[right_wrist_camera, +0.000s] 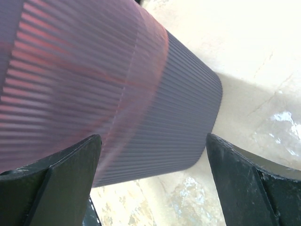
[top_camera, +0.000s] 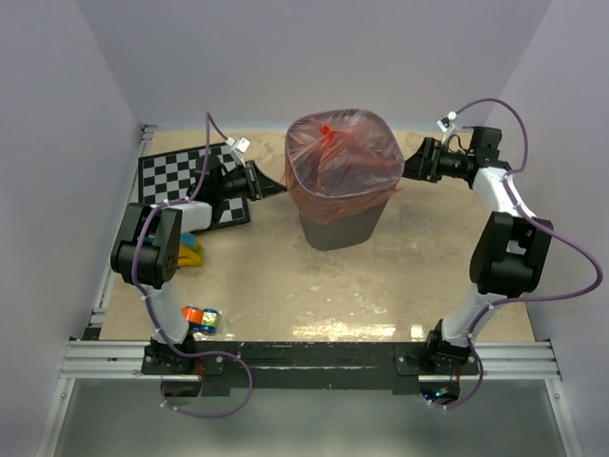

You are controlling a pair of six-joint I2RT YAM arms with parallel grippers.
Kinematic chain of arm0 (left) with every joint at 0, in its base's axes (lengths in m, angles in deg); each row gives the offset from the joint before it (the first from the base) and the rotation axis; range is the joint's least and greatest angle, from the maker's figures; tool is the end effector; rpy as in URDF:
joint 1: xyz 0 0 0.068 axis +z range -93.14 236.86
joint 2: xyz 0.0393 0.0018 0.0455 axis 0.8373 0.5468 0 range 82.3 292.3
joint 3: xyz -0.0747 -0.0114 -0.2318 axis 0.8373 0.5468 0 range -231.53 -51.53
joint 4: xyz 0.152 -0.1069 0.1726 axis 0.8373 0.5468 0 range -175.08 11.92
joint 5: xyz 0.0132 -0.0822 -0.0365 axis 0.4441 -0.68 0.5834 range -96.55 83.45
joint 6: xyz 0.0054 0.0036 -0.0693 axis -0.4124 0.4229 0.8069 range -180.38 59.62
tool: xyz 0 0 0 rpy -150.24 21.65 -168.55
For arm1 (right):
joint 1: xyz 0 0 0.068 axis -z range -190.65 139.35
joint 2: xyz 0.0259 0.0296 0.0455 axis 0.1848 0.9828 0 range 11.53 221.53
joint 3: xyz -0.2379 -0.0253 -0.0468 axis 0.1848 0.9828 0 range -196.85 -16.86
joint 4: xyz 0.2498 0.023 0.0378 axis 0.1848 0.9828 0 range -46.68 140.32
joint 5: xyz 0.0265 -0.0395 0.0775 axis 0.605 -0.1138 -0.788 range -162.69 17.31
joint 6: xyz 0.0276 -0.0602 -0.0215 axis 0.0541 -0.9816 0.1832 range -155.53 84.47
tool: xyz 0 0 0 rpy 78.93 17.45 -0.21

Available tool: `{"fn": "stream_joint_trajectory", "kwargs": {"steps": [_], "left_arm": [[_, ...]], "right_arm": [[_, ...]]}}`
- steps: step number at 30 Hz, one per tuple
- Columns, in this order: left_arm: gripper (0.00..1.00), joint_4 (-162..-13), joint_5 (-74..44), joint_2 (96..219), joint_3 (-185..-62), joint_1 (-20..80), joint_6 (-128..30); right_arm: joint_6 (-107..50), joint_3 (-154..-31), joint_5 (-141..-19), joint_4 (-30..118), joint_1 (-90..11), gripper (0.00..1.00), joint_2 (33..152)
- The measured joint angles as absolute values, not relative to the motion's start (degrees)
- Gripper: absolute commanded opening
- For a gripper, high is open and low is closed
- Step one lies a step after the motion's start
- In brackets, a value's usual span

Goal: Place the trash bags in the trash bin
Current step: Place the trash bag in the trash bin.

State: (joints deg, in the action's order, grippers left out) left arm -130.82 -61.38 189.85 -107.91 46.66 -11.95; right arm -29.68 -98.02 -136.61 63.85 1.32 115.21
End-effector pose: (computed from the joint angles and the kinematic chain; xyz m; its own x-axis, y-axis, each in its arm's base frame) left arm 0.3774 -0.1148 0.1797 -0.7372 -0.3053 -0.6028 0.5295 0.2931 -0.7961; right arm 0.3912 -0.0310 0.2381 -0.7203 0.1984 -0.6647 -0.4802 0.5488 0.6842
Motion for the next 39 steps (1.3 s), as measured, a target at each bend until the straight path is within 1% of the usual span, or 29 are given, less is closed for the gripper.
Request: {"fn": "stream_joint_trajectory", "kwargs": {"steps": [4, 9, 13, 15, 18, 23, 26, 30, 32, 34, 38, 39], "left_arm": [[0.0, -117.5, -57.5, 189.9, -109.0, 47.3, -22.5], [0.0, -110.7, -55.7, 190.4, -112.1, 47.0, -28.8], [0.0, -107.6, -54.8, 190.5, -113.5, 46.4, -32.0], [0.0, -105.0, -54.3, 190.5, -114.6, 46.1, -34.4], [0.0, -100.1, -54.1, 190.6, -116.7, 45.8, -38.1], [0.0, -94.5, -55.5, 190.9, -120.0, 46.2, -41.7], [0.0, -92.9, -56.2, 191.0, -120.7, 46.7, -42.4], [0.0, -92.5, -57.1, 191.1, -121.1, 46.8, -42.6], [0.0, -92.5, -57.5, 191.1, -121.1, 46.8, -42.5], [0.0, -92.6, -57.8, 191.1, -121.1, 46.8, -42.4], [0.0, -93.0, -57.9, 191.1, -121.0, 46.8, -41.9], [0.0, -93.2, -58.0, 191.1, -121.0, 46.8, -41.9]], "right_arm": [[-30.4, -95.1, -134.8, 63.6, 1.3, 0.98, 112.7], [-30.2, -90.7, -134.7, 63.3, 1.3, 0.98, 110.0], [-31.0, -89.8, -134.3, 63.7, 1.3, 0.98, 108.9], [-36.9, -90.6, -133.1, 66.9, 1.4, 0.98, 108.0], [-51.0, -91.0, -129.3, 72.4, 1.5, 0.98, 103.7], [-76.3, -85.3, -125.0, 79.7, 1.9, 0.95, 87.1], [-84.6, -84.1, -124.8, 82.0, 1.4, 0.93, 80.7], [-90.0, -84.1, -124.1, 82.5, -3.1, 0.89, 79.2], [-91.4, -84.1, -122.9, 82.5, -6.7, 0.86, 80.1], [-91.7, -84.1, -122.3, 82.2, -9.2, 0.8, 81.2], [-91.1, -84.9, -120.9, 81.1, -10.1, 0.61, 84.1], [-91.0, -85.4, -120.6, 81.0, -10.1, 0.55, 85.0]]}}
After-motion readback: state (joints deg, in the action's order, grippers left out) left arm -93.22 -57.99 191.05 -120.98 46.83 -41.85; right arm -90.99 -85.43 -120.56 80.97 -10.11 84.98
